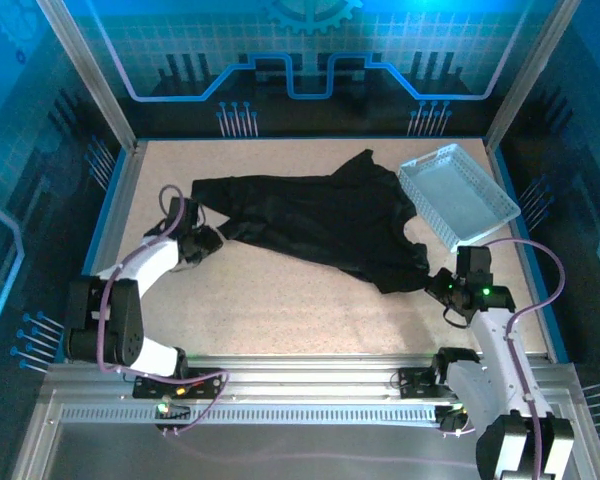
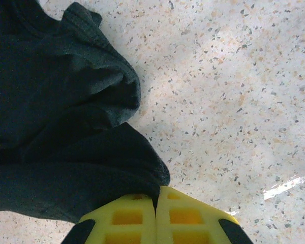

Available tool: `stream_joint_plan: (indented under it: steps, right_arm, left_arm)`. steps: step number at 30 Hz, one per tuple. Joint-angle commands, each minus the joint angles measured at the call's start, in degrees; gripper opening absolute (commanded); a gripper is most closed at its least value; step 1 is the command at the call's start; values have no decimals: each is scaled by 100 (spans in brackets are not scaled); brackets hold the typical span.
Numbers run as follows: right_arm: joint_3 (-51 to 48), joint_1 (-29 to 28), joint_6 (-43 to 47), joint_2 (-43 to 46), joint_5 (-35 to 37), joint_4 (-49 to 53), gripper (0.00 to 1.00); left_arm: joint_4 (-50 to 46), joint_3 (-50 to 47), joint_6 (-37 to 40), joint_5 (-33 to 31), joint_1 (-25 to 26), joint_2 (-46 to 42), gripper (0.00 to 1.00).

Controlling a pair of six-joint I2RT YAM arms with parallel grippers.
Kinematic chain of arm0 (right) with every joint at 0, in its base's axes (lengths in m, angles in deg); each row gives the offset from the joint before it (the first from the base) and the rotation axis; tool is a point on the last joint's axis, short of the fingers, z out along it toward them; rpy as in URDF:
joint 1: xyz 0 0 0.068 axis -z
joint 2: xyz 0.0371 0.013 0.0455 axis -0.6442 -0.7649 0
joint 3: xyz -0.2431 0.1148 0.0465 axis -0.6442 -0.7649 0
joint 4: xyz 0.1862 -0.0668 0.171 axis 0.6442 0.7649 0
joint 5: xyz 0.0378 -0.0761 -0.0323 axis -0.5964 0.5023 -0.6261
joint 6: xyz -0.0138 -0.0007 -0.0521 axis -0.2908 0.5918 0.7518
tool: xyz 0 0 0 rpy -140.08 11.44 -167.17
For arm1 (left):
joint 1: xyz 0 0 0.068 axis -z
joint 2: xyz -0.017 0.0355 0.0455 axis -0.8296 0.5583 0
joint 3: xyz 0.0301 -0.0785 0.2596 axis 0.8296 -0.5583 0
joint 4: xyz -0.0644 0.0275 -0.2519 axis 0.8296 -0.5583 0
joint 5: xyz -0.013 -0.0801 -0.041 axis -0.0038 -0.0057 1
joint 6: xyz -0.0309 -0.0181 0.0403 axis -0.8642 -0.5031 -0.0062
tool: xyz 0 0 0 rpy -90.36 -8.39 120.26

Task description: Fold the inside-out t-shirt

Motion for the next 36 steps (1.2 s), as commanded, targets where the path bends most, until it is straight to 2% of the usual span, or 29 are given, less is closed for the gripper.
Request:
stream_joint_plan:
  steps: [1,11,21,24,26,36]
  right_arm:
    - [147,225,182,-18,22,-89,0]
    - [55,383,259,-10,-53,-164,0]
    - [72,426,283,-44,-113,-190,0]
    - [83,425,290,-36,-112,-186,0]
    - [81,426,282,-44,-127,-196,0]
    - [57,428,283,-37,-173,-208,0]
  left_arm:
    - [-59,854,130,566,7,454,32]
    - [-435,1657,-36,739,192,1314,36]
    - [-427,1485,-163,648,272,1630,36]
    - [-524,1435,-184,417,272,1568,43]
    - [-578,1420,-172,348,272,1558,43]
    - [-226,1327,-163,685,307,1758,41]
